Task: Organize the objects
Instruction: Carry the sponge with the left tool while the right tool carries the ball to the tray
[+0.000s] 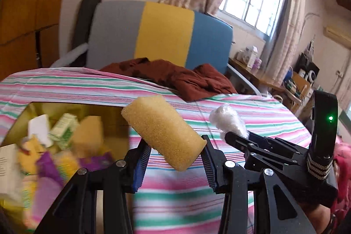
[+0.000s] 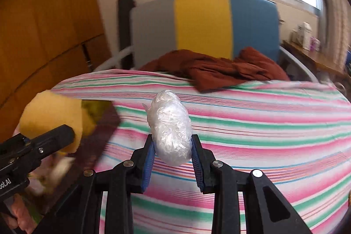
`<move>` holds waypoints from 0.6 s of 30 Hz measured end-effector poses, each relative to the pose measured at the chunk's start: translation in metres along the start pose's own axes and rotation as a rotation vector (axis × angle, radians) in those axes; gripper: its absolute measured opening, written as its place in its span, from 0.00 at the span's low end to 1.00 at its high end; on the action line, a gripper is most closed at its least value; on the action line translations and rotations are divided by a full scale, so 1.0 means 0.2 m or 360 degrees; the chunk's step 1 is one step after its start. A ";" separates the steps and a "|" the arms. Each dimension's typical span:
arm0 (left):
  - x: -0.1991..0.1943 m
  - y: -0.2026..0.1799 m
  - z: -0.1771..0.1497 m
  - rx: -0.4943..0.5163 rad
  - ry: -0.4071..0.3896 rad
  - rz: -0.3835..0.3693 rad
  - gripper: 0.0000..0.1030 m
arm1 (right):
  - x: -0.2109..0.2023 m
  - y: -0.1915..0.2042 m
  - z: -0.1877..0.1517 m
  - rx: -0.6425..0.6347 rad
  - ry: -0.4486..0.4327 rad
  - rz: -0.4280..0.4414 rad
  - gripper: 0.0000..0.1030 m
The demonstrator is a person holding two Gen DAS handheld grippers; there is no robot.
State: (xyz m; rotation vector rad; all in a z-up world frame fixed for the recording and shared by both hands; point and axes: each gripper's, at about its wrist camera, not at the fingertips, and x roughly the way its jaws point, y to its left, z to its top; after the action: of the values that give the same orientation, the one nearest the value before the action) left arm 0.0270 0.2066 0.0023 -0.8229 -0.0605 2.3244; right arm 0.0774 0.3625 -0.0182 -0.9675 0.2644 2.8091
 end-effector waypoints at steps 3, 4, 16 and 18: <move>-0.10 0.13 0.00 -0.0048 -0.0021 0.0058 0.45 | 0.00 0.17 0.02 -0.0066 0.0020 0.0105 0.30; -0.13 0.18 0.00 -0.0062 -0.0032 0.0072 0.45 | 0.00 0.23 0.02 -0.0075 0.0031 0.0154 0.30; -0.19 0.71 0.20 -0.0163 -0.0049 0.0306 0.45 | 0.09 0.80 -0.01 -0.0156 0.0222 0.0481 0.32; -0.15 0.76 0.21 -0.0161 -0.0001 0.0309 0.45 | 0.12 0.83 -0.02 -0.0125 0.0281 0.0517 0.34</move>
State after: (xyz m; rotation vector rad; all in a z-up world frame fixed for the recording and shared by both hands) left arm -0.0669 0.0779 0.0145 -0.9136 -0.1036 2.5210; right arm 0.0266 0.2032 -0.0183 -1.3003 0.3661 3.0435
